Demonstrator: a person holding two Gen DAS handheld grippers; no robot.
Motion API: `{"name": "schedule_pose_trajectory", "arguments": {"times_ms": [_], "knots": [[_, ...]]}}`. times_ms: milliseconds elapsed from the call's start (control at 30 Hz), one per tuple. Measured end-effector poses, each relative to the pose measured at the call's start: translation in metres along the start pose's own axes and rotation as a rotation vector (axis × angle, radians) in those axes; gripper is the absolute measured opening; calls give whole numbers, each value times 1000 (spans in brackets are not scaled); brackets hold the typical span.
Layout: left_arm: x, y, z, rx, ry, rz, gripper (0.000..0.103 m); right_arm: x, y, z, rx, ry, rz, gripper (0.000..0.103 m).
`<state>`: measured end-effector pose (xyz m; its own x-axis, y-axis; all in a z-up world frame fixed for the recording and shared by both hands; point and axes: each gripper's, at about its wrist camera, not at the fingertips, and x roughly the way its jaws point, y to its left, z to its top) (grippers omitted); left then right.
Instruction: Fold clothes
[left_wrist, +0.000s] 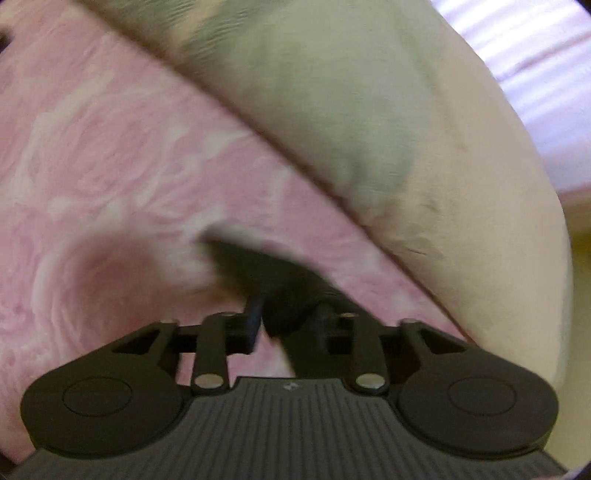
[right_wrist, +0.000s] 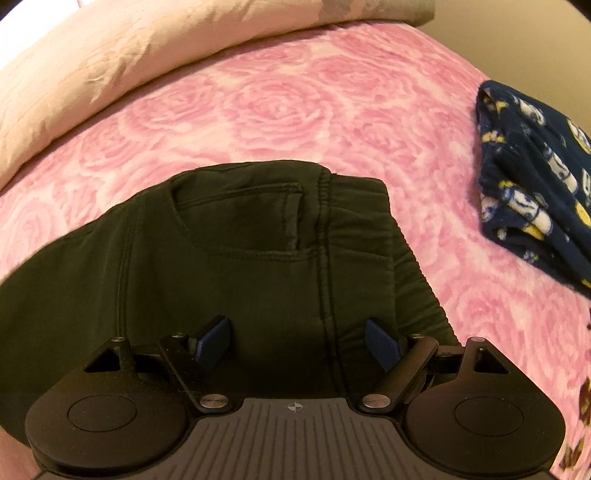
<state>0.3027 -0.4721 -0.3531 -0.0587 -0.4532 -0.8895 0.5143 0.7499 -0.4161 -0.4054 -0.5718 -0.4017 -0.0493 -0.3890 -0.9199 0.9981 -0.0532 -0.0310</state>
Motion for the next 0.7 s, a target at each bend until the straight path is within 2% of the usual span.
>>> {"name": "schedule_pose_trajectory", "arguments": {"times_ms": [100, 133, 200, 300, 333, 467, 533, 600, 700], "knots": [[-11, 26, 4, -49, -175, 46, 32, 1, -3, -1, 0, -10, 20, 83], [-15, 30, 8, -53, -210, 53, 32, 2, -3, -1, 0, -11, 22, 83], [-19, 31, 12, -13, -208, 0, 33, 4, -2, -1, 1, -14, 22, 88], [4, 15, -8, 137, -69, -24, 33, 8, 4, -1, 5, -20, 4, 93], [15, 11, -17, 163, -48, -26, 33, 9, 6, -2, 5, -20, -9, 93], [61, 8, -34, 97, -55, -98, 33, 11, 9, -1, 14, -21, -27, 94], [83, 8, -36, 43, -62, -81, 26, 11, 7, -1, 13, -22, -21, 94], [82, 7, -39, 26, -115, -69, 7, 11, 5, -2, 10, -24, -10, 94], [49, 5, -45, 43, -158, -105, 4, 9, 4, -3, 5, -30, 5, 94]]}}
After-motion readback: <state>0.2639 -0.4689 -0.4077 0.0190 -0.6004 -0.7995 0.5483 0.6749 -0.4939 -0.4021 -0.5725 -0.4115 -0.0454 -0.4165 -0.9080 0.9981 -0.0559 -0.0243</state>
